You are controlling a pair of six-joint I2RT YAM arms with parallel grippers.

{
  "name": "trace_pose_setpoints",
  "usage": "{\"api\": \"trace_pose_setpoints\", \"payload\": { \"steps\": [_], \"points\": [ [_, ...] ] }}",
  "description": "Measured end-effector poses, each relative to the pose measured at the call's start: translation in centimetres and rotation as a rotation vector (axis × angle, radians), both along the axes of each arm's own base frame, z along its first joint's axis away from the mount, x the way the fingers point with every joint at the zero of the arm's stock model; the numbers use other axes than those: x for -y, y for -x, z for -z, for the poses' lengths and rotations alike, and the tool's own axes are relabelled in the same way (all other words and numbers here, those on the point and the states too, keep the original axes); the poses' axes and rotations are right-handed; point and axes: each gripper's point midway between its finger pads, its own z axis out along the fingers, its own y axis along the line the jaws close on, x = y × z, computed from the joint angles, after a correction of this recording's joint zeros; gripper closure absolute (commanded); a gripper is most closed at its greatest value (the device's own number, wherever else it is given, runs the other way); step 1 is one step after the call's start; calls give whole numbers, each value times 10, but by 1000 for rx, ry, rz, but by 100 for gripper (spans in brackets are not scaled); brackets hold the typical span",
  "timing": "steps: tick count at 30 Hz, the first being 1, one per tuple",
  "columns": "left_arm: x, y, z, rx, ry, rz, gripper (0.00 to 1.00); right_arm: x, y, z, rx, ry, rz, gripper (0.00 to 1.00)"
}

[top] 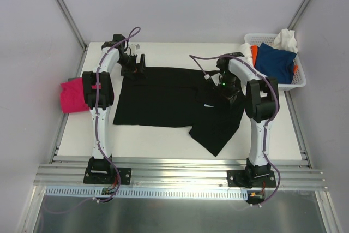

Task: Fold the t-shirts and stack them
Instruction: Fold the tshirt

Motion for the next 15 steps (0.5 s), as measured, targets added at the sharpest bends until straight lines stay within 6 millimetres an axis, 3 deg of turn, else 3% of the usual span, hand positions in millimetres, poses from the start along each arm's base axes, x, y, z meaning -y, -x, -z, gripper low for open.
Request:
{"api": "trace_pose_setpoints", "payload": {
  "steps": [6,8,10,11,12,15],
  "points": [
    [0,0,0,0,0,-1,4,7,6,0,-11,22,-6,98],
    [0,0,0,0,0,-1,4,9,8,2,-19,29,-7,85],
    [0,0,0,0,0,-1,4,12,9,3,-25,38,-11,80],
    [0,0,0,0,0,-1,4,13,10,4,-31,47,-12,68],
    [0,0,0,0,0,-1,4,15,11,5,-39,57,-12,33],
    [0,0,0,0,0,-1,3,20,11,8,-47,83,-18,9]
  ]
}}
